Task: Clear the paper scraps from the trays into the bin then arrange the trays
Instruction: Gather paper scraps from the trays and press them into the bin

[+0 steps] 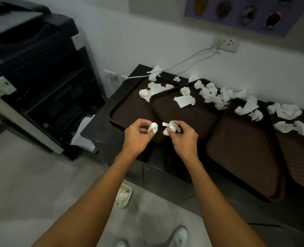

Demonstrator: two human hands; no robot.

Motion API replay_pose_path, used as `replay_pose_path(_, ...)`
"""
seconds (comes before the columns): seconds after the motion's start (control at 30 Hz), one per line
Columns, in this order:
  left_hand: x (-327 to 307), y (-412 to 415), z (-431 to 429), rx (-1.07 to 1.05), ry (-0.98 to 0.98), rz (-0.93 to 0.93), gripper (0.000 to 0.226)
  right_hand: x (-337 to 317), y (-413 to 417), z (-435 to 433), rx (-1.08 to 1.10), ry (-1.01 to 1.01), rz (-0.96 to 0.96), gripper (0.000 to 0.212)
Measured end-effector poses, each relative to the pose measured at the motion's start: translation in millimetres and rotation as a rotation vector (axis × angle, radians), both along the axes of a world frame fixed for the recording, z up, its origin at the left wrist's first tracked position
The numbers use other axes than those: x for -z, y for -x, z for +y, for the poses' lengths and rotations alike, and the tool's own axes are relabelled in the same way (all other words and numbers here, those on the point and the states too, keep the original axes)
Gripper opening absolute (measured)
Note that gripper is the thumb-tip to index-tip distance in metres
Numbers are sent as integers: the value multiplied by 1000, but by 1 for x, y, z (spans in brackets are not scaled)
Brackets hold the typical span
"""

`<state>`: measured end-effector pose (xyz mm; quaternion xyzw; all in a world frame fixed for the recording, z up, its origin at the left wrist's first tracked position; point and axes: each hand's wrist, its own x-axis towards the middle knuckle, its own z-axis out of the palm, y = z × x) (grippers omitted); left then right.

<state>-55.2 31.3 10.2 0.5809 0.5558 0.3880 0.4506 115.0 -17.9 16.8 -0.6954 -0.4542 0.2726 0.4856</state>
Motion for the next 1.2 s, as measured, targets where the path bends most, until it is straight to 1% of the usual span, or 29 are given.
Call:
replay_pose_path(0.2,21,95,-17,-95,-3,33,17,17,94,-12,-73,10,73,23)
replay_pose_path(0.3,41,133,-28,-180,33,47,16,32,134,-21,-121,35,116,22)
replay_pose_path(0.5,93,190,-61,-373,127,22,17,77,190,-32,-309,153,114,27)
replay_pose_path(0.7,153,217,-85,-490,283,73,17,144,216,-23,-453,256,46,30)
replay_pose_path(0.83,201,225,-90,-535,318,131,19,198,226,-12,-525,310,15,29)
replay_pose_path(0.97,253,230,-92,-578,345,148,21,257,235,-2,-616,405,-22,29)
replay_pose_path(1.07,290,234,-89,-612,379,145,21,299,241,4,-639,427,-70,32)
replay_pose_path(1.2,338,242,-81,-631,415,150,21,350,249,11,-641,435,-102,28)
